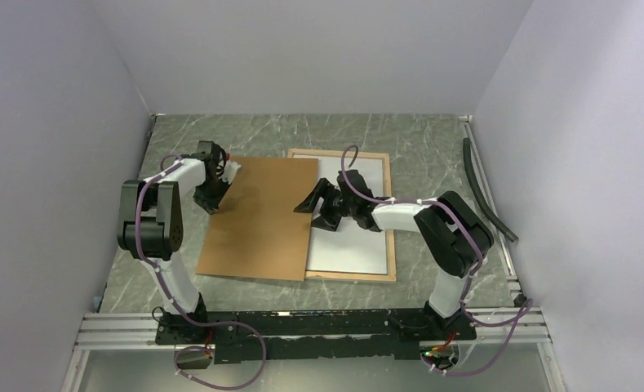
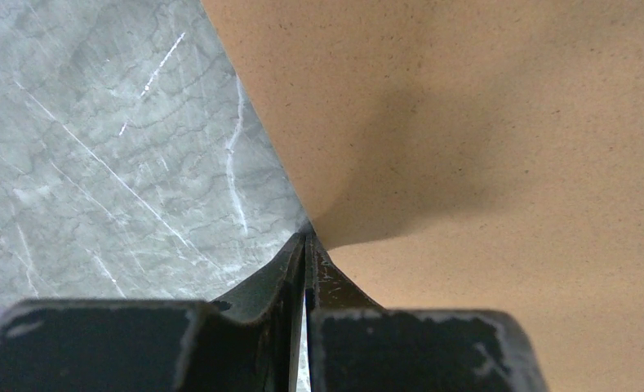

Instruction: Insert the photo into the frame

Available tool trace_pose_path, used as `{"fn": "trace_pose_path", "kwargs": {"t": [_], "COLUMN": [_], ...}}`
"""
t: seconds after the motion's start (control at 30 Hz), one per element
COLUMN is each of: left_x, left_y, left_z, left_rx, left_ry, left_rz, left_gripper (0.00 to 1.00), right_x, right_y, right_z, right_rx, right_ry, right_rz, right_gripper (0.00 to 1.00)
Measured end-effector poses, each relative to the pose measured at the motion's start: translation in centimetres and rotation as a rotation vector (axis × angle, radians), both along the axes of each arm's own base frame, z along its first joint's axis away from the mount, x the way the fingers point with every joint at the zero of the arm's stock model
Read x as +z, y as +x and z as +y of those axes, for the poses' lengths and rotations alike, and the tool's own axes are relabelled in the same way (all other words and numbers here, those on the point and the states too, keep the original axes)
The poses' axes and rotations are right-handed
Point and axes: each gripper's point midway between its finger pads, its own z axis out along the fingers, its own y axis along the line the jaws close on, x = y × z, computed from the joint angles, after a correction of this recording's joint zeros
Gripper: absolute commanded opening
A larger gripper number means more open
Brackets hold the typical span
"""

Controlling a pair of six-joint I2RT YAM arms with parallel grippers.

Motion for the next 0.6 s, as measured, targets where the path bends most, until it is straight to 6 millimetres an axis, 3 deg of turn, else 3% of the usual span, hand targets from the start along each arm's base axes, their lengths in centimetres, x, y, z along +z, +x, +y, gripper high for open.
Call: {"fn": "trace_pose_path", "kwargs": {"t": [0.43,0.6], "left_x": [0.0,0.0], "left_y": [-0.1,-0.1], "left_z": [-0.1,-0.2], "left_rx": [-0.001,-0.002], "left_ry": [-0.002,-0.008], "left_rz": [0.002,0.003], "left_gripper": [0.10,0.10], "right_x": [-0.6,1.1], "right_y": [0.1,0.2], "right_z": [0.3,1.6], "right_rx": [0.048,0.084], "right_ry": [-0.035,0.026], "right_rz": [-0.005,-0.037], "right_gripper": [0.57,0.52]}}
